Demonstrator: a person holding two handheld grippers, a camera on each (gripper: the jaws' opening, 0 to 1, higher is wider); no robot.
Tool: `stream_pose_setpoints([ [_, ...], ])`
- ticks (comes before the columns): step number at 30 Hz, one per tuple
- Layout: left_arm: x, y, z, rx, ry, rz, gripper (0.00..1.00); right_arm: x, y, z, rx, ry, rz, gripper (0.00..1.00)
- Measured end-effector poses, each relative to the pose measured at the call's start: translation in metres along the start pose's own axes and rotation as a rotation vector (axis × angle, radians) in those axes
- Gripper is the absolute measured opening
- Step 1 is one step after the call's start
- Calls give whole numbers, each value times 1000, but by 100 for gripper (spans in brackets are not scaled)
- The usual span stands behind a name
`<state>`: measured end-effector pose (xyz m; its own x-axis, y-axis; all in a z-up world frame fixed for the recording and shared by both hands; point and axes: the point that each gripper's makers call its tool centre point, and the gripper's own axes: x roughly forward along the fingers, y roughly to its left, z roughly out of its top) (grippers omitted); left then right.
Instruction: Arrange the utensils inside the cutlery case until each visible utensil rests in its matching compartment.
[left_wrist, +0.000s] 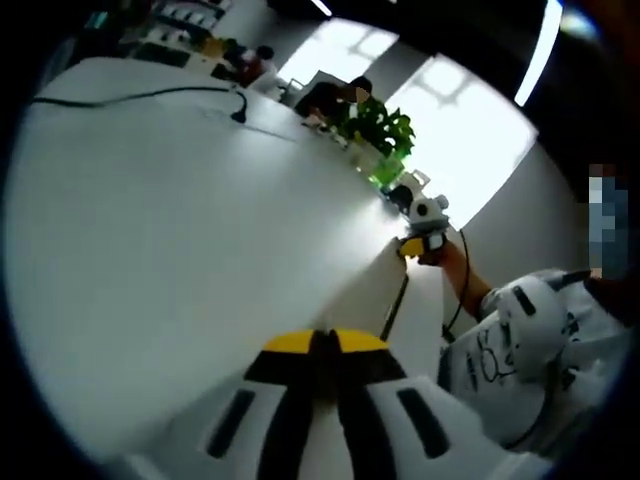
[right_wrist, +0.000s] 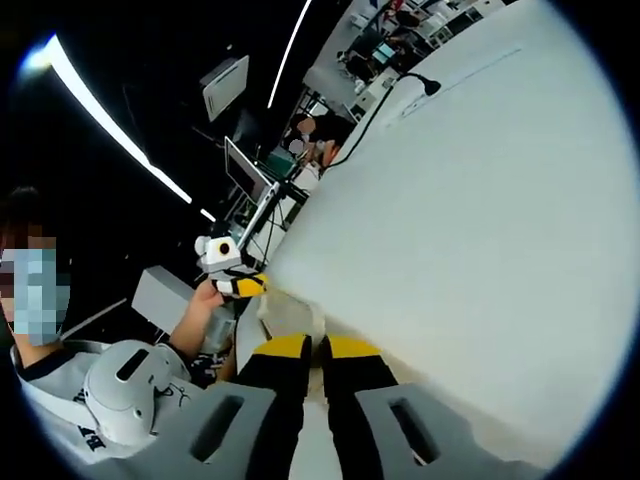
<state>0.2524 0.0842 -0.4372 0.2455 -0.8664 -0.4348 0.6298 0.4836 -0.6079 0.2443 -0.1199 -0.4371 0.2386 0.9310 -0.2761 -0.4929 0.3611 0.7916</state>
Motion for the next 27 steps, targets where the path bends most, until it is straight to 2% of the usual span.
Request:
stream_pose_setpoints([
  [6,-13,-11,14,46,-54,1,5,0,10,1,-5,-15,19,3],
  [9,-20,-17,23,127,-85,18,5,-1,17,7,-56,-39,20,4],
  [11,-23,-17,30,200,-109,43,5,0,21,14,-131,-66,12,4],
  [13,-24,-20,31,222,-120,44,5,-1,22,26,-221,-132,-18,4],
  [14,-25,-18,33,249,-128,55,5,-1,25,24,-254,-117,-11,3],
  [16,-25,-14,33,288,-137,78,5,0,29,26,-327,-143,-8,3],
  [19,-27,-13,31,308,-146,79,5,-1,29,27,-503,-161,-57,3],
  [21,-28,-15,31,354,-159,80,6,-3,33,30,-620,-190,-80,4],
  [24,-29,-19,34,452,-179,95,6,-4,36,31,-734,-204,-103,4],
  [27,-32,-22,34,492,-196,99,6,-4,35,26,-841,-202,-125,4],
])
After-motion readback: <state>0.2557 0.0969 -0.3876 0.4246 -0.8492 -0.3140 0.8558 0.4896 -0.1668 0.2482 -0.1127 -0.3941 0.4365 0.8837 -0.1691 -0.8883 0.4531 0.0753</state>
